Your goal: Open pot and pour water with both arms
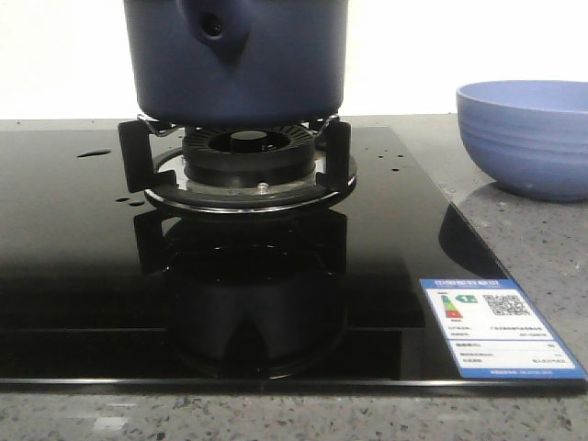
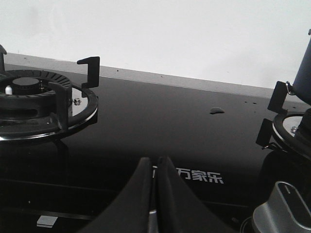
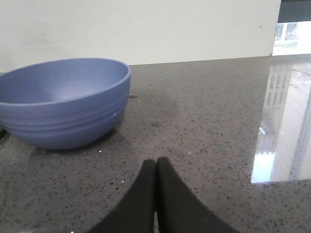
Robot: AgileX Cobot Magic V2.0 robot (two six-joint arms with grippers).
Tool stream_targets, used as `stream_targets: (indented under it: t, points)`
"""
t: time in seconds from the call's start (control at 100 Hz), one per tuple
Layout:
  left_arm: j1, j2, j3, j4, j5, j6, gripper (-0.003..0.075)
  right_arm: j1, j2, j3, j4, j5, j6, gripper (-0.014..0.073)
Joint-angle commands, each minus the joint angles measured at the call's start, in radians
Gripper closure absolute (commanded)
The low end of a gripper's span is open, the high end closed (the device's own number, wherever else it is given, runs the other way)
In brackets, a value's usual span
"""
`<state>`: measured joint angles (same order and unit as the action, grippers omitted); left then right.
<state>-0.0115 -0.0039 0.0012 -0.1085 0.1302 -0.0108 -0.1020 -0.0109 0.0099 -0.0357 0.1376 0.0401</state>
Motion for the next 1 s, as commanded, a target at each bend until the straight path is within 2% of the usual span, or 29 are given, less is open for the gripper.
stream_targets:
  t: [0.0, 0.81, 0.99]
  points:
    - [-0.006, -0.026, 0.033, -0.001, -0.078, -0.004, 0.0739, -0.004, -0.018, 0.026, -0.002, -0.071, -0.003, 0.066]
    - [-0.006, -0.026, 0.033, -0.001, -0.088, -0.004, 0.0739, -0.004, -0.018, 0.026, 0.0, -0.076, -0.005, 0.066]
    - [-0.006, -0.026, 0.033, -0.058, -0.095, -0.004, 0.0739, -0.004, -0.018, 0.026, 0.126, -0.076, -0.005, 0.066]
